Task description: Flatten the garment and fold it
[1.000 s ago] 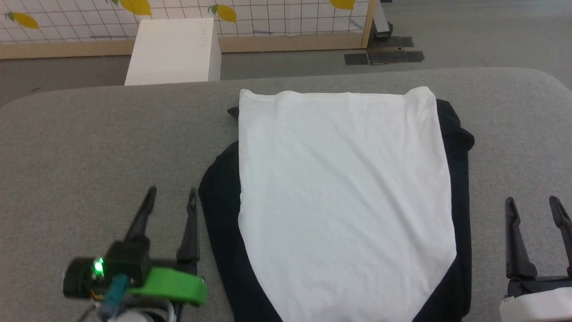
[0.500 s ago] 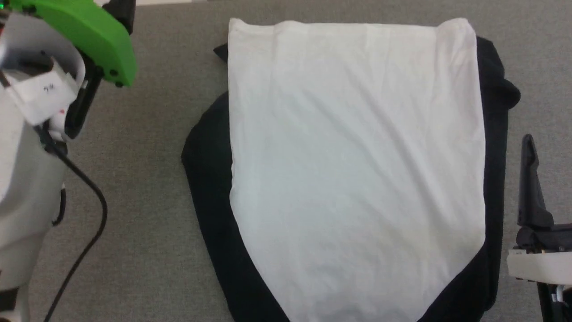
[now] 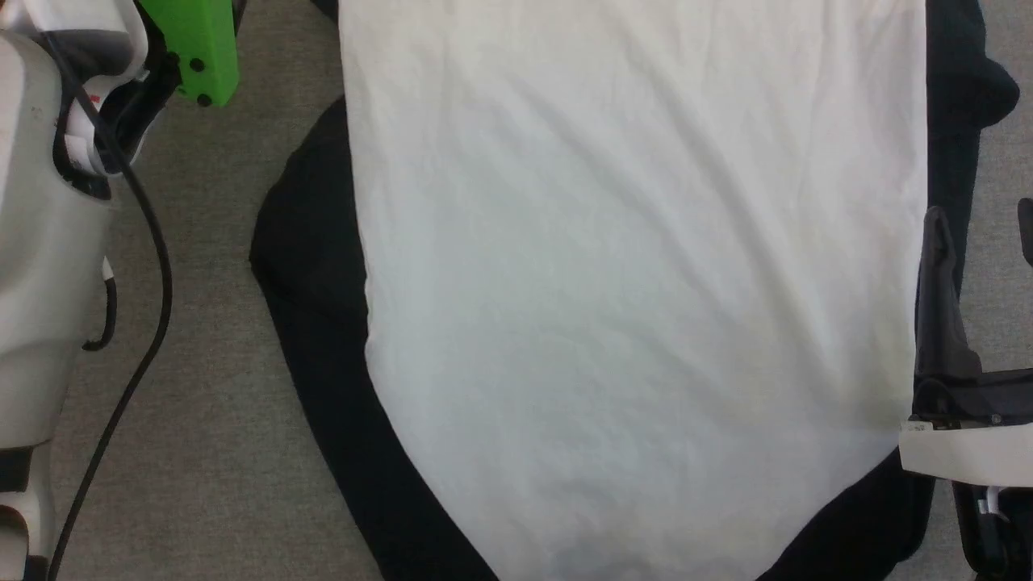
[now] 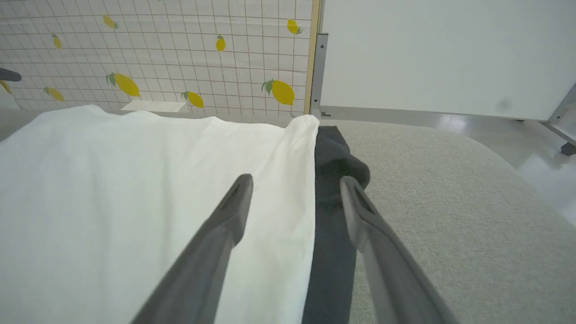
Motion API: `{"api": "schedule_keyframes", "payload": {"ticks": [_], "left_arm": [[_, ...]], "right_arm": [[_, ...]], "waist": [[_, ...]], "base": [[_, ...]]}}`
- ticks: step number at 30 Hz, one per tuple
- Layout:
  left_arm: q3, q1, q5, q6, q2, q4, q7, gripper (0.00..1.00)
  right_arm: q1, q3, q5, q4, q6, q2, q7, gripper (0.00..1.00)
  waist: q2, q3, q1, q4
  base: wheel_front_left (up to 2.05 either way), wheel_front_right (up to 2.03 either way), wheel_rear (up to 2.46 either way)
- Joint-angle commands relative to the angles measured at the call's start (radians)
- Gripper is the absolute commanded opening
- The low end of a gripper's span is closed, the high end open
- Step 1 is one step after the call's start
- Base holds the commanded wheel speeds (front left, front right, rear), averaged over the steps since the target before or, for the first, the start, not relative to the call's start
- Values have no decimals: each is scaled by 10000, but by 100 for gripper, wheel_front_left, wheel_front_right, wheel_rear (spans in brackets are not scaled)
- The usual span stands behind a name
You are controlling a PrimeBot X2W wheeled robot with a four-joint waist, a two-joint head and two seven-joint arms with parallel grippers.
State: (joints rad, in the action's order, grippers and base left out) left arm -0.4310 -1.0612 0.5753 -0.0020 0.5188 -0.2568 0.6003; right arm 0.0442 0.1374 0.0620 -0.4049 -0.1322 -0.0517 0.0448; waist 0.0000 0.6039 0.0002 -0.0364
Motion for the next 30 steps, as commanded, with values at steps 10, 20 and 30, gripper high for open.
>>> {"api": "schedule_keyframes", "payload": {"ticks": [10, 20, 30], "left_arm": [[126, 261, 704, 312, -159, 189, 756, 100], [84, 481, 858, 517, -202, 435, 950, 100], [341, 455, 1364, 668, -564, 451, 825, 100]], "right_arm": [[241, -16, -91, 108, 15, 14, 95, 100], [286, -48, -195, -48, 15, 14, -31, 100], [324, -19, -232, -61, 15, 14, -116, 100]], "waist": [[0, 485, -2, -231], [0, 652, -2, -177], [0, 867, -2, -195]], "base": [[0, 0, 0], [0, 0, 0], [0, 0, 0]]}}
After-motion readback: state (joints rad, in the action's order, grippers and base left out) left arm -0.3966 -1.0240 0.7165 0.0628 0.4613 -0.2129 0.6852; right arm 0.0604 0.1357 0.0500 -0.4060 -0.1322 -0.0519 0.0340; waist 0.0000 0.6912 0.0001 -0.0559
